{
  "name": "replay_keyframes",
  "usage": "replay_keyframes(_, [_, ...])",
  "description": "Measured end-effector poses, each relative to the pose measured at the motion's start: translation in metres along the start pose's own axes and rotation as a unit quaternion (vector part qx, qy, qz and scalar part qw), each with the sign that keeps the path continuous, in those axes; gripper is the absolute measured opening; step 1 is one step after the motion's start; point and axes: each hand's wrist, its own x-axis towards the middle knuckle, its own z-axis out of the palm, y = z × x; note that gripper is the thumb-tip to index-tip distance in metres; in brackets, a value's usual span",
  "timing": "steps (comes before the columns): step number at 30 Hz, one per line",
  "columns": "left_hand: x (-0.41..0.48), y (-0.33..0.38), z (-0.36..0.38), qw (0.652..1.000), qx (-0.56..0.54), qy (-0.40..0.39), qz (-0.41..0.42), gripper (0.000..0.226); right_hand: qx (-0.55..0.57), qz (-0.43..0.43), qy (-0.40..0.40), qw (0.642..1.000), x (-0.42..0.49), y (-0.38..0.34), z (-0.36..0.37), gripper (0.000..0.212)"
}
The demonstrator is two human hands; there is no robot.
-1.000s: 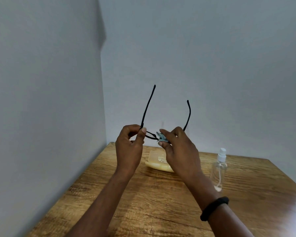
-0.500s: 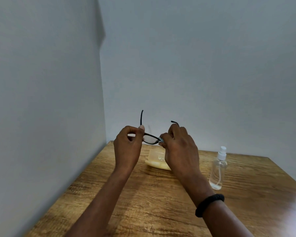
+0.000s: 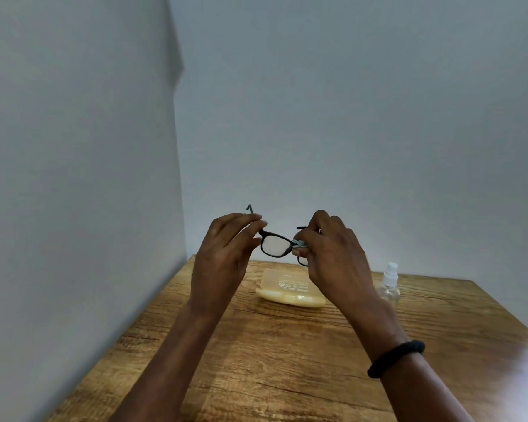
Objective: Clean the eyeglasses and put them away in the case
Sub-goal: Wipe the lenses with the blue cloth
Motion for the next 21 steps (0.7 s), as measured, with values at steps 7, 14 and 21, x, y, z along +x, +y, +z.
replay_keyframes(7, [-0.001,0.001,-0.001,0.998,0.036,0.043,-0.008,0.018,0.026,0.014,0.017,0.999,-0.002,-0.002,0.0,0.012])
replay_keyframes(14, [0.0,-0.002,-0.006,0.99,0.019,0.108,-0.087,0.016,0.11,0.047,0.131,0.984,-0.003,-0.017,-0.003,0.022])
replay_keyframes(21, [0.0,0.005,-0.005,0.989,0.007,0.108,-0.105,0.016,0.087,0.0,0.151,0.985,-0.005,-0.037,-0.001,0.045])
